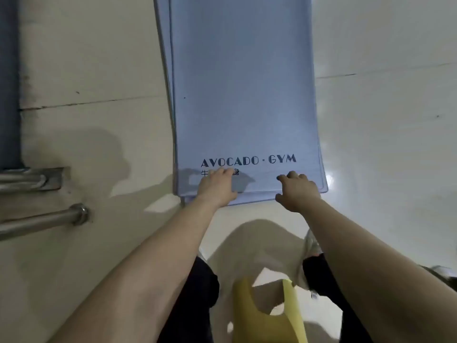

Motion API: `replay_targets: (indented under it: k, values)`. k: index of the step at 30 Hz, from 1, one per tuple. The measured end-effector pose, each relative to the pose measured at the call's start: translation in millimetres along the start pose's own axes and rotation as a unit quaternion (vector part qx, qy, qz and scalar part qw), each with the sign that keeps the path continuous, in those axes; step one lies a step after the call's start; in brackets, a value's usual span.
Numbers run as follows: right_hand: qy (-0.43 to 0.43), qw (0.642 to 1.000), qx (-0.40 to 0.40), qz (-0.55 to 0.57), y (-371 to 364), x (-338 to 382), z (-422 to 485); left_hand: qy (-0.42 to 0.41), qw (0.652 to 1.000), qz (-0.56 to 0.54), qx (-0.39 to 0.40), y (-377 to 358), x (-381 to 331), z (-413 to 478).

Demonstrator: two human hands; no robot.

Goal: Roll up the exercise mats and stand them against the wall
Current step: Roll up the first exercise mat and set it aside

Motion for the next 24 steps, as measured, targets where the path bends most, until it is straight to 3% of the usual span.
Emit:
replay_targets:
  k: [6,11,17,21,24]
  values:
    - [0.032,0.998,-0.037,-0.04,-116,10,143,0.013,0.995,0.093,-0.014,-133,38,114]
    - [0.047,0.987,-0.122,-0.095,-172,20,190,0.025,0.992,0.113,-0.043,-178,79,145]
    - [0.085,0.98,-0.164,-0.076,-173,15,175,-0.048,0.994,0.051,-0.086,-176,86,123]
    - [0.053,0.981,-0.182,0.035,-128,10,151,-0.035,0.985,0.086,-0.143,-142,58,103]
    - [0.032,0.976,-0.212,0.032,-103,5,122,-0.019,0.981,0.101,-0.163,-125,44,80]
Point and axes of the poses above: each hand's wrist, its own z-axis towards the middle knuckle, its own y-axis out of the back of the hand, x = y × z, the point moved 1 cm from there along z, towards the middle knuckle, and after that the axes turned 13 degrees about -z, right-handed, at the moved point
